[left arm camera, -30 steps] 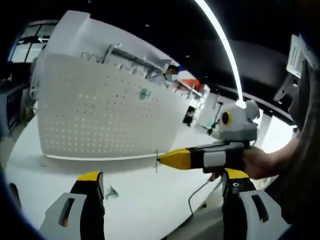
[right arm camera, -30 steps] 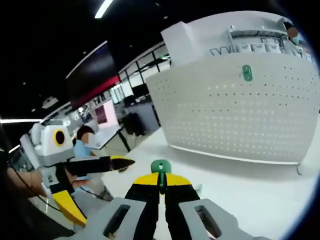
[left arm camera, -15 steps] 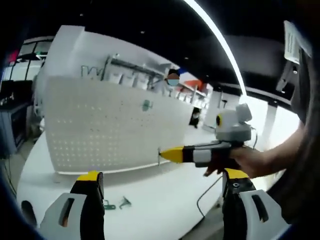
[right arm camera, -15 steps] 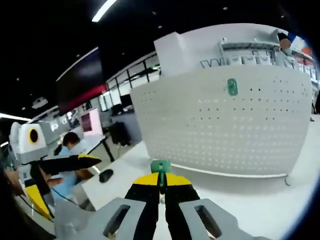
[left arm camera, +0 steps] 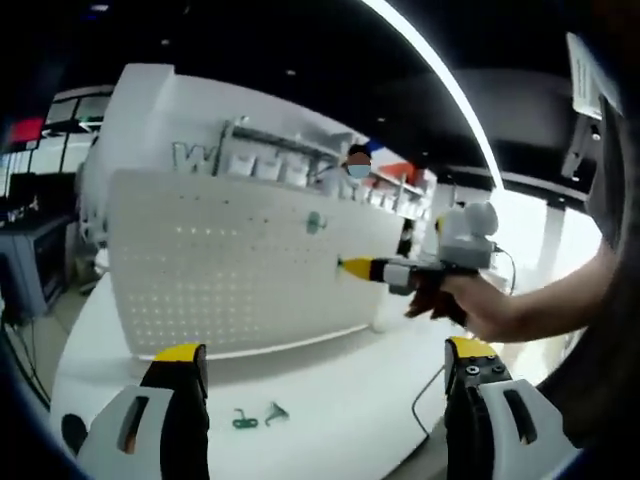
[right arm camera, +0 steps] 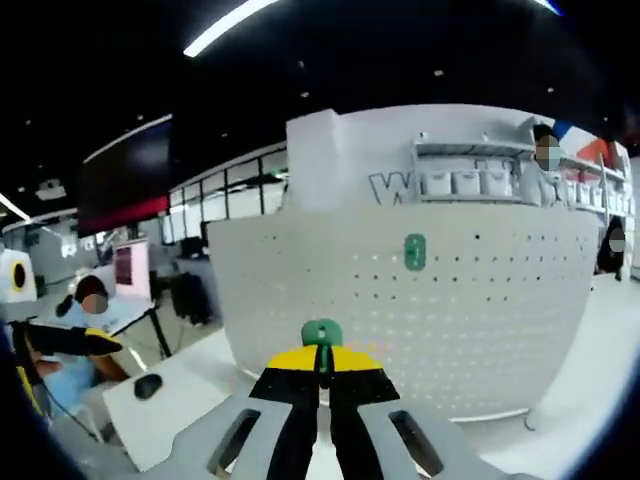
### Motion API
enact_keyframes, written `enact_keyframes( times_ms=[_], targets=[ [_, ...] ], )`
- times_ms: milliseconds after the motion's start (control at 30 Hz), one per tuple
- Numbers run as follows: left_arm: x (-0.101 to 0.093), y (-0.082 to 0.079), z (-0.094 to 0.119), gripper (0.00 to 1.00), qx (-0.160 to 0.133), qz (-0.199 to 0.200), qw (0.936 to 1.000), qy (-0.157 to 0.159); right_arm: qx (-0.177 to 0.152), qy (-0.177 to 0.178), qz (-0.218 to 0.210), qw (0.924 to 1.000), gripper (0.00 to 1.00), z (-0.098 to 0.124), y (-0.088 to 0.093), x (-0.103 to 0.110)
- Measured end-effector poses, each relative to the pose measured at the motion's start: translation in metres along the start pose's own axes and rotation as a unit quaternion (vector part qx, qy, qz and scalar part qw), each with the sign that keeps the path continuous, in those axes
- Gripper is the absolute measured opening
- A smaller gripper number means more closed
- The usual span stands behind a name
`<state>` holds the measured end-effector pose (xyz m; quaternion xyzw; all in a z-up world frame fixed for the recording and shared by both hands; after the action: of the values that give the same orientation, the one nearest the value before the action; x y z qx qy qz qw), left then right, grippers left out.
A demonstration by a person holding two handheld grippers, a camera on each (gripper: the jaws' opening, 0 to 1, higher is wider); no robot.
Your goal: Insert the hook assembly into the mounting plate slot until the hook locks in place.
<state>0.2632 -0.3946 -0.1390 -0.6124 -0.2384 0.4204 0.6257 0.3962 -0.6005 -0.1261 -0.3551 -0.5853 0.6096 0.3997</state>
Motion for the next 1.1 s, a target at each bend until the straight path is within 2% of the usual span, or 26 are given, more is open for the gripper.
enact_keyframes(
  times_ms=[167,300,400,633,900,1100],
  targets=[
    [0.010,0.000,0.001,1.00,0.007,-0.005,0.9999,-0.012,-0.007,0.021,0.023,0.9995,0.00,-0.016,-0.007,-0.020],
    [0.016,0.000,0.001,1.00,0.013,-0.003,0.9997,-0.020,-0.017,0.046,0.028,0.9984,0.00,-0.024,-0.014,-0.039],
    [0.019,0.002,0.002,1.00,0.020,-0.007,0.9994,-0.025,-0.023,0.068,0.014,0.9974,0.00,-0.032,-0.021,-0.058],
    [0.024,0.005,0.002,0.98,0.027,-0.009,0.9991,-0.033,-0.035,0.101,0.030,0.9939,0.00,-0.044,-0.038,-0.083],
    [0.029,0.008,0.004,0.97,0.029,-0.005,0.9985,-0.046,-0.041,0.130,0.024,0.9904,0.00,-0.059,-0.039,-0.101],
    [0.031,0.010,0.005,0.96,0.029,0.002,0.9983,-0.050,-0.049,0.140,0.020,0.9888,0.00,-0.069,-0.042,-0.105]
  ],
)
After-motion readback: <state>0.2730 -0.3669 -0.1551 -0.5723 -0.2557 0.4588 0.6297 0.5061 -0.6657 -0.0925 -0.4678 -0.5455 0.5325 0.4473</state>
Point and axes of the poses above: the point that each gripper's makers call its tool centre point, and the gripper's own axes: z roughly backward along the fingers, x roughly to its left, y roughly out of its underside, the point moved 7 cm from there along z, roughly backward along the fingers, and after that the axes turned 3 degrees about -x, right-handed, at the moved point
